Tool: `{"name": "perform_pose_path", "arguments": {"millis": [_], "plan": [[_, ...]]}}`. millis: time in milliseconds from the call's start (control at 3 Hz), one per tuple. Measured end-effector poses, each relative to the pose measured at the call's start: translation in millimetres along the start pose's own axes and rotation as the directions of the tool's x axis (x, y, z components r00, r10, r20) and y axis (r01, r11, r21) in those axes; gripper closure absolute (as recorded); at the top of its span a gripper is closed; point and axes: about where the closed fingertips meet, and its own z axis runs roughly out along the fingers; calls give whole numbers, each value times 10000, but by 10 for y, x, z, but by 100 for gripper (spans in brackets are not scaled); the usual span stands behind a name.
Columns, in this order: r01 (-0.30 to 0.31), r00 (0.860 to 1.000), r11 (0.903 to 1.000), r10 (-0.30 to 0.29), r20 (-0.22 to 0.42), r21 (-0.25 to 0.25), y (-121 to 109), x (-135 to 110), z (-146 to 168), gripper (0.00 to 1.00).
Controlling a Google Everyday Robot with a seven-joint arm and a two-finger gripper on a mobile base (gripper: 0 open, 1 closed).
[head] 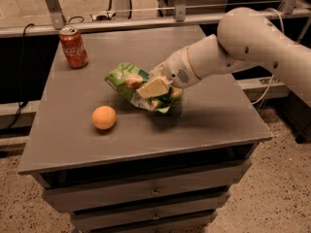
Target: Move green rice chip bag near orange
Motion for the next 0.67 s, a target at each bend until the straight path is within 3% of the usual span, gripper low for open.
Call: {"name": "perform_pose_path", "arguments": {"millis": [333,667], "plan": [[-112,9999,9999,112,-20,-76,-3,38,44,12],[-110,9999,9999,110,-34,-16,-32,60,34,0]]}}
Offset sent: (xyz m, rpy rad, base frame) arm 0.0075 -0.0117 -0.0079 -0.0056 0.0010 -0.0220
